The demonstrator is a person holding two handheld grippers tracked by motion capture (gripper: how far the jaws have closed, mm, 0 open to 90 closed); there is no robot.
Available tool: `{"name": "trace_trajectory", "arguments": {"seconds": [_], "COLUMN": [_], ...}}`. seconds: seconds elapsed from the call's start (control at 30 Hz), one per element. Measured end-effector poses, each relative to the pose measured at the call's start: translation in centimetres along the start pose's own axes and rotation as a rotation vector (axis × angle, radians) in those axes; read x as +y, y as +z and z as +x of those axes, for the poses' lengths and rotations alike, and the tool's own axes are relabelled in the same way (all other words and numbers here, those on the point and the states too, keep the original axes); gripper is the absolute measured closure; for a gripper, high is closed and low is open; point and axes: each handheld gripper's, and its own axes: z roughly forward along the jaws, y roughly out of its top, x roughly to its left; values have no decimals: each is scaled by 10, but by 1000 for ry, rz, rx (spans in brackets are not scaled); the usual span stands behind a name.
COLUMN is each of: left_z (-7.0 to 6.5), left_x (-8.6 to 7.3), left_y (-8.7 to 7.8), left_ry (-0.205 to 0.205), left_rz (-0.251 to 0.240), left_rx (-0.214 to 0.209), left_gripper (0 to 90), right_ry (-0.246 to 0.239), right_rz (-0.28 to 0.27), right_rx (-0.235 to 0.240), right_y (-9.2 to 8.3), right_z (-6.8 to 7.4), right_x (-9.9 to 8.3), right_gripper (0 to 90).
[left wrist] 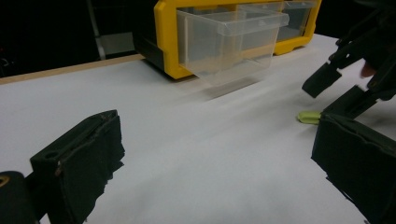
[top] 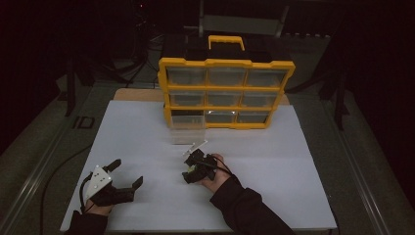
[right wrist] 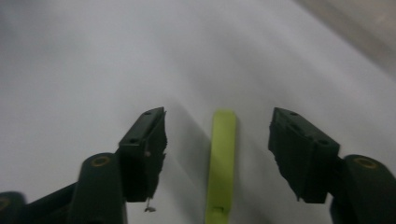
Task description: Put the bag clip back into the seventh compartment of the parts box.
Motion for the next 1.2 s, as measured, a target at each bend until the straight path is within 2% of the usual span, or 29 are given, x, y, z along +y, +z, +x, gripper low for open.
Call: {"name": "trace_trajectory", "arguments": {"seconds": [0.07, 0.1, 0.13, 0.17, 0.2, 0.27, 0.33, 0.37, 0.47, 0.57, 0.7, 0.8, 0.87, 0.93, 0.97, 1.03, 1.2], "left_z": [0, 0, 0, 0, 0, 0, 0, 0, 0, 0, -1, -1, 0, 1, 1, 0, 0], "left_x": [0, 0, 0, 0, 0, 0, 0, 0, 0, 0, 0, 0, 0, -1, 0, 0, 0], "left_y": [0, 0, 0, 0, 0, 0, 0, 0, 0, 1, 1, 0, 0, 0, 0, 0, 0], "left_ry": [2, 2, 2, 3, 3, 2, 2, 3, 6, 8, 7, 7, 0, -1, 0, 3, 2], "left_rz": [1, 1, 1, 2, 2, 2, 2, 2, 5, 7, 6, 2, 0, 2, 2, 2, 2], "left_rx": [0, 0, 0, -1, -1, -1, -1, -1, -2, -2, -1, -1, 0, 0, -1, -1, 0], "left_gripper": [14, 14, 14, 14, 14, 14, 14, 14, 14, 14, 14, 14, 14, 14, 14, 14, 14], "right_ry": [32, 32, 38, 29, 37, 23, 17, 15, -13, -35, -14, -6, 1, -7, -34, -45, -49], "right_rz": [46, 46, 50, 61, 72, 88, 90, 98, 108, 113, 140, 176, 183, 182, 171, 160, 137], "right_rx": [30, 30, 26, -2, -5, -16, -24, -31, -40, -36, -15, 9, 47, 47, 46, 47, 49], "right_y": [5, 5, 6, 9, 10, 12, 12, 11, 11, 12, 12, 12, 8, 7, 1, -4, -18], "right_z": [-3, -3, -4, -4, -3, -1, 0, 1, 3, 4, 1, -2, -7, -7, -9, -12, -18], "right_x": [1, 1, 1, 0, 1, 1, 1, 1, 1, 2, 6, 10, 11, 12, 12, 13, 15], "right_gripper": [435, 435, 492, 527, 544, 612, 612, 698, 755, 779, 788, 790, 789, 789, 789, 789, 789]}}
